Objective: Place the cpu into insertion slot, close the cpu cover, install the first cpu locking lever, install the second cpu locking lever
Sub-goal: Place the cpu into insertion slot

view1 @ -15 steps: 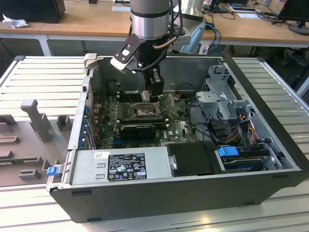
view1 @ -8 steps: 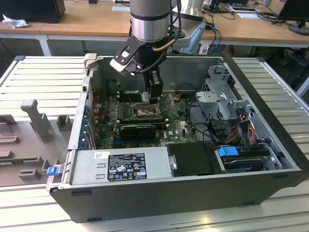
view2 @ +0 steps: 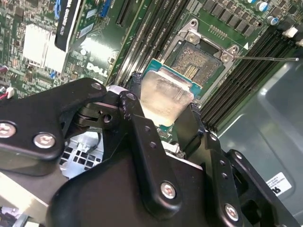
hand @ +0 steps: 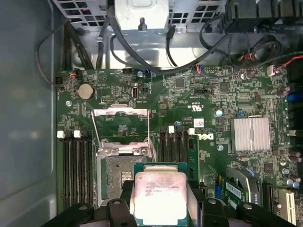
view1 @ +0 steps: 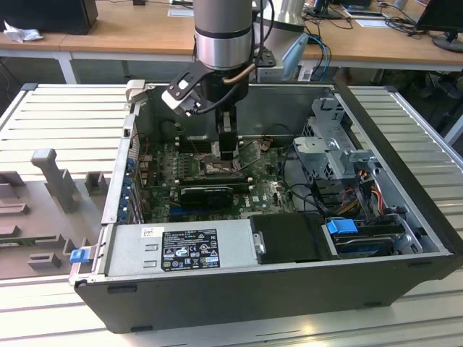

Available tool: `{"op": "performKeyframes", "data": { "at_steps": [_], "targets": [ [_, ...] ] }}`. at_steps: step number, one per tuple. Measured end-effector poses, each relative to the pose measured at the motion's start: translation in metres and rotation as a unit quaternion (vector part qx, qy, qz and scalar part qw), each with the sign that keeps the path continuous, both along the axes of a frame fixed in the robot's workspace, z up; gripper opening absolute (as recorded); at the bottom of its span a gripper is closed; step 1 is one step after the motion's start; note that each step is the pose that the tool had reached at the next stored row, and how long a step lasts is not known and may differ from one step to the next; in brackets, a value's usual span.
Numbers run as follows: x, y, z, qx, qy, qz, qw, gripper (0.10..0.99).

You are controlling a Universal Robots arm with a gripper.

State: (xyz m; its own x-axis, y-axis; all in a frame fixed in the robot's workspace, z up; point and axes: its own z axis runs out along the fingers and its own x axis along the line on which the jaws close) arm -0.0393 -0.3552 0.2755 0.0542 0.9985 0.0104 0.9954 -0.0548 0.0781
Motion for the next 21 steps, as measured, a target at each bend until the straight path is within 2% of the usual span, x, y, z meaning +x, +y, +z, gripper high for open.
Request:
{"op": "performKeyframes", "data": {
  "at_steps": [3, 8, 16, 21],
  "targets": [
    [-0.0006, 0.0001, -0.0046, 0.0, 0.0, -0.001, 1.0, 0.529],
    [-0.0007, 0.0047, -0.0088, 0.0, 0.0, -0.001, 1.0, 0.529],
    [-0.0007, 0.0111, -0.0208, 0.0, 0.0, -0.001, 1.0, 0.529],
    [-0.0008, 0.0166, -0.0274, -0.0002, 0.0, 0.016, 0.9999, 0.529]
  ]
}}
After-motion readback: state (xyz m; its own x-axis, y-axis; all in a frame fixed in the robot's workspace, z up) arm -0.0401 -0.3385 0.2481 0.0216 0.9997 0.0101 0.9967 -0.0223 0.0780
